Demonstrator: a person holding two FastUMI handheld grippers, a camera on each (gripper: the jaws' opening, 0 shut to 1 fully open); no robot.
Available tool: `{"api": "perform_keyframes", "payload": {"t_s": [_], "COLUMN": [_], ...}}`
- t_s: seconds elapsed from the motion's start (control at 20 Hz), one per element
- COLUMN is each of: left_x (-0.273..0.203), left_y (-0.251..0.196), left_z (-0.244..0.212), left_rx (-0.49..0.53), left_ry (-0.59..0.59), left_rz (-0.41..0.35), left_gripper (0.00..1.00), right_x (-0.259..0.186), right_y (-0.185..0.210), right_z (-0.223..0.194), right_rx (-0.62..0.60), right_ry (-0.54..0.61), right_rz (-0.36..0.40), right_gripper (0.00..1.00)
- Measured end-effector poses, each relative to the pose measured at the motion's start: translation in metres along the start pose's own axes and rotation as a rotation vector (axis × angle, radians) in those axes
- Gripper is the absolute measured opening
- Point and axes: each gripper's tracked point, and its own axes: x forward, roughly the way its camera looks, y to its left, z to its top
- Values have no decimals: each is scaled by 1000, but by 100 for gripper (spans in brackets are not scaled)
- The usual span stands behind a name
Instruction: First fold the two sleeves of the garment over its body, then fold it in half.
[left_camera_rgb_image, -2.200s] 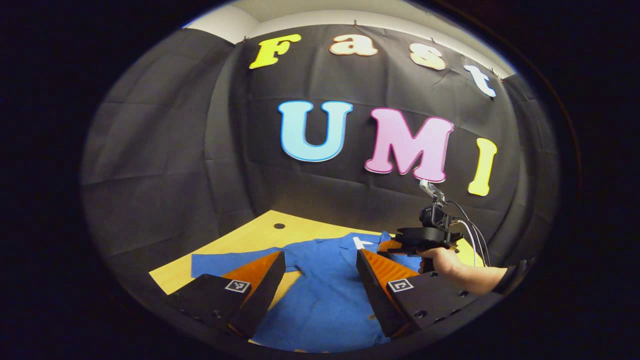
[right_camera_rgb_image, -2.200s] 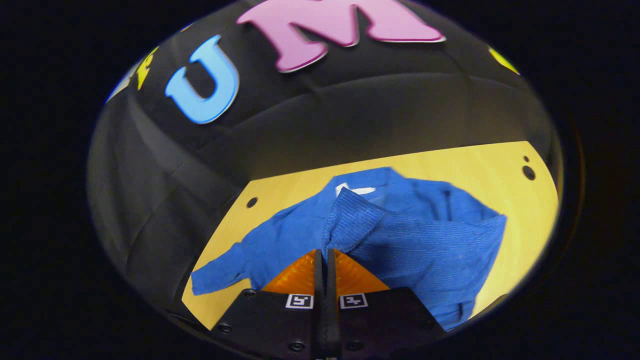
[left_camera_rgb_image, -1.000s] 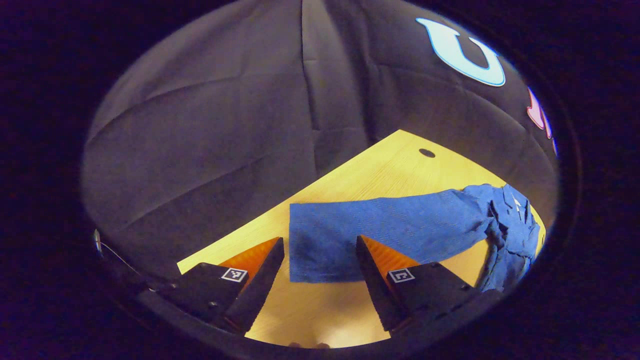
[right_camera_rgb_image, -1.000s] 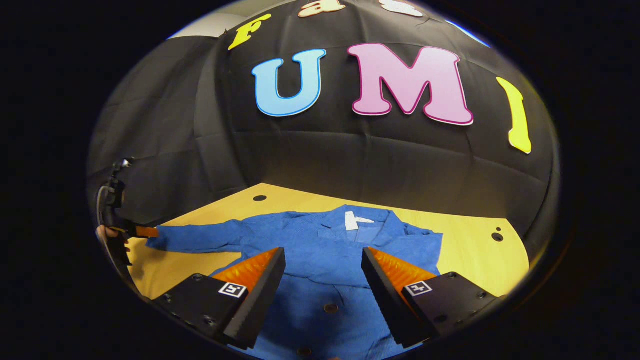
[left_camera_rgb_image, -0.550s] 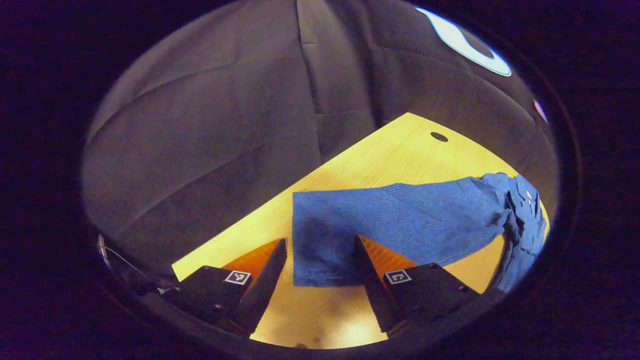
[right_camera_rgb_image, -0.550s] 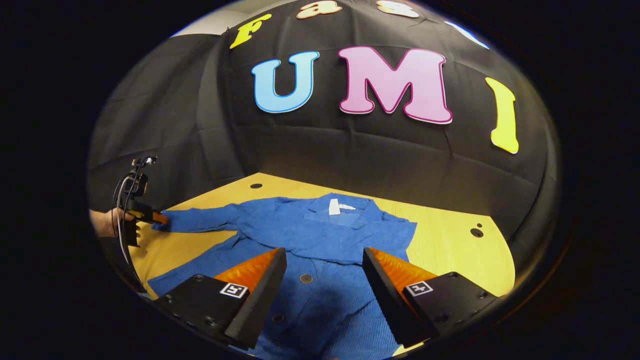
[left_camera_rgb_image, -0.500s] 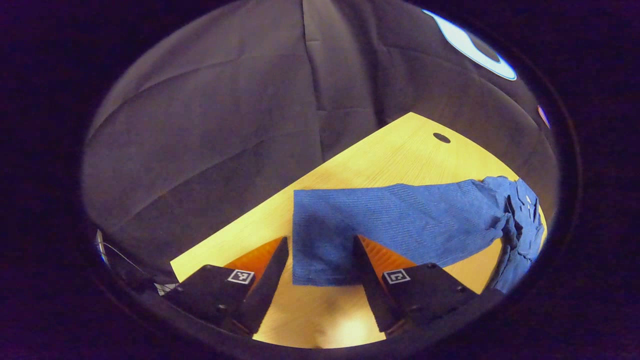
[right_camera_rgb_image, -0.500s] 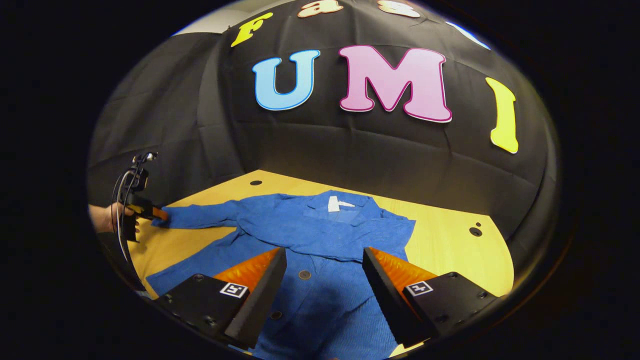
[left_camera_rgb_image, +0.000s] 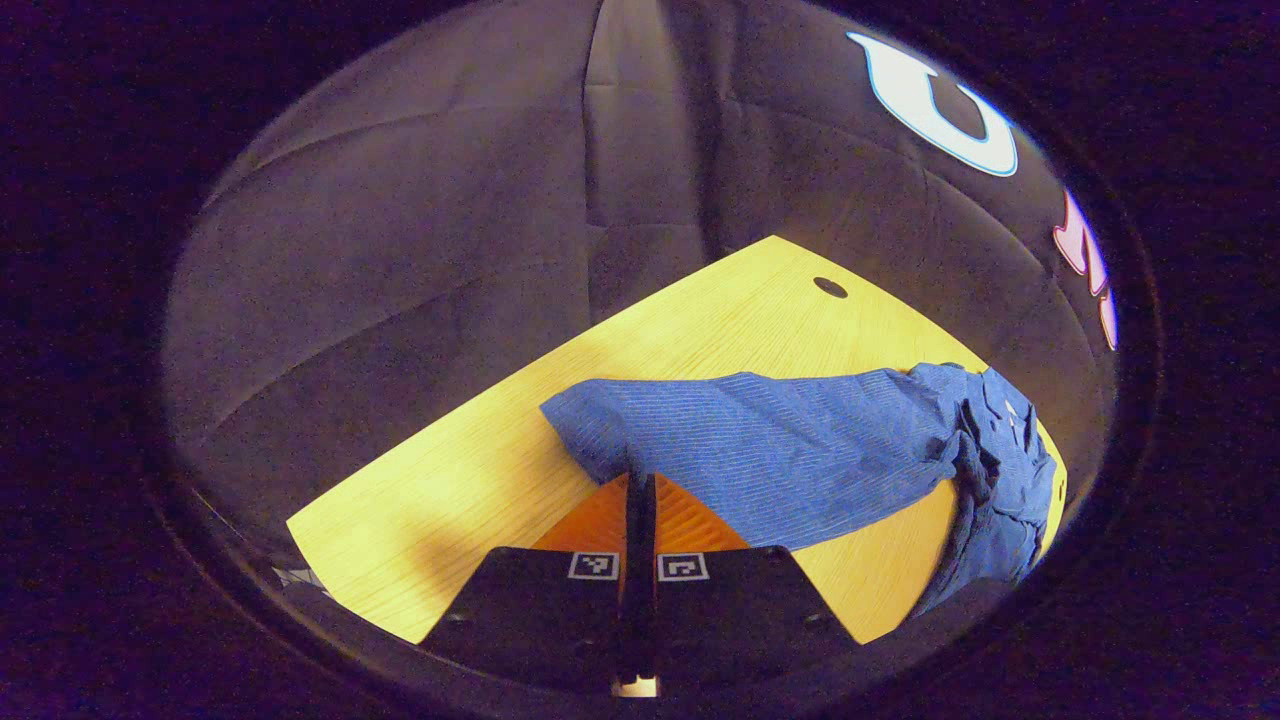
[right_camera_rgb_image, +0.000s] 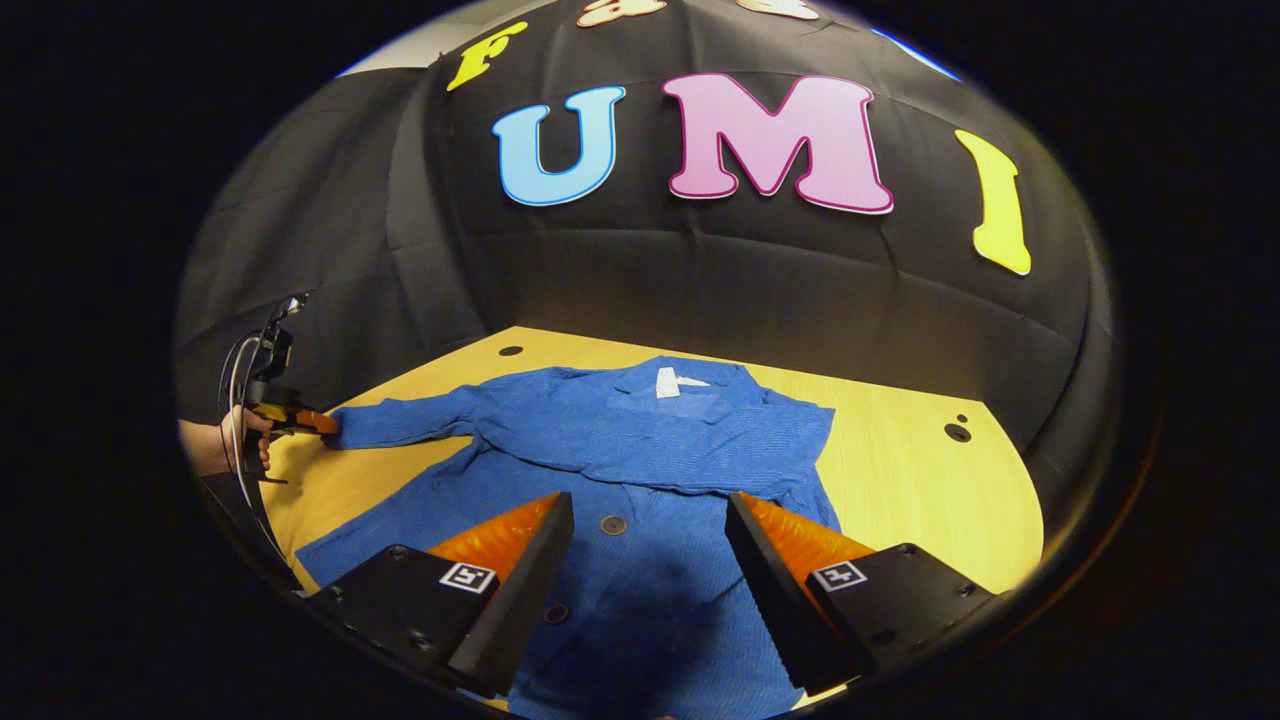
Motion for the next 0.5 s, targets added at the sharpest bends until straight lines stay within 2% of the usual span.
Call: {"api": "perform_keyframes", "payload": {"t_s": [0.1,0.25,0.35,0.5], "left_x": [-3,-21,-38,-60], "left_y": [-4,-28,-64,-147], "left_z": [4,26,45,63], "left_rx": [-25,-28,-11,41], "left_ry": [-11,-91,-121,-161], "left_rz": [0,-39,-106,-242], "left_gripper": [0,0,0,0], "right_x": [0,-5,-9,-18], "right_y": [-14,-33,-49,-70], "right_z": [-3,-4,-6,-5], "right_rx": [15,30,27,58], "right_ry": [6,11,18,10], "right_rz": [-20,-59,-92,-136], "right_gripper": [98,98,98,98]}}
